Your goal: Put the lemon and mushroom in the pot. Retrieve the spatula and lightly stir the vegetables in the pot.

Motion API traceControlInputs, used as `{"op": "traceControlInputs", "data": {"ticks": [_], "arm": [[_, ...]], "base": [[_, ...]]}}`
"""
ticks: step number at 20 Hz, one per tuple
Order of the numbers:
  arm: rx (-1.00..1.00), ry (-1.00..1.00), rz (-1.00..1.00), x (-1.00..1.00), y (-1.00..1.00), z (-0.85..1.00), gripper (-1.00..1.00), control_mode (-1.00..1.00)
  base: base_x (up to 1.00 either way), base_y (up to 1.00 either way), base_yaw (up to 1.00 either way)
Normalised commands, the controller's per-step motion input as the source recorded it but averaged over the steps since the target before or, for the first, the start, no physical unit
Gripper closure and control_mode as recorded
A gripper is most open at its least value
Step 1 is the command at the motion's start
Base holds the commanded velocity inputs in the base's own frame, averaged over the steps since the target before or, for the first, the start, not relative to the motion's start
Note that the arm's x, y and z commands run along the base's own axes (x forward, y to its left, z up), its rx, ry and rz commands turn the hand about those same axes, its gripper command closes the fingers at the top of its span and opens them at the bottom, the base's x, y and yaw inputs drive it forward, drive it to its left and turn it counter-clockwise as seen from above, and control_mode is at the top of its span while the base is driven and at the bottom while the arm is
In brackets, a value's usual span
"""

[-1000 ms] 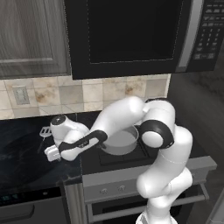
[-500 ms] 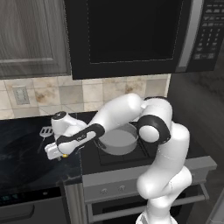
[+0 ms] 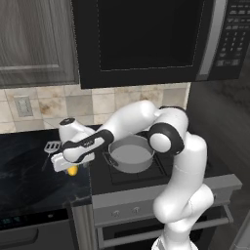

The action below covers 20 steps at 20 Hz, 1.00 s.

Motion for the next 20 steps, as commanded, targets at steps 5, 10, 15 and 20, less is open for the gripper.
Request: {"op": "traceControlInputs", "data": {"ticks": [5, 10, 15, 20], "arm": [[0.0, 0.0, -0.01, 0.04, 0.0, 0.0, -1.0, -1.0], [0.0, 0.0, -0.04, 0.14, 0.0, 0.0, -1.0, -1.0], [0.0, 0.03, -0.03, 0.0, 0.01, 0.0, -1.0, -1.0], [0.0, 0.01, -0.03, 0.0, 0.15, 0.0, -1.0, -1.0]], "base": [[0.0, 0.0, 0.0], [0.0, 0.0, 0.0], [0.0, 0.0, 0.0], [0.0, 0.0, 0.0]]}}
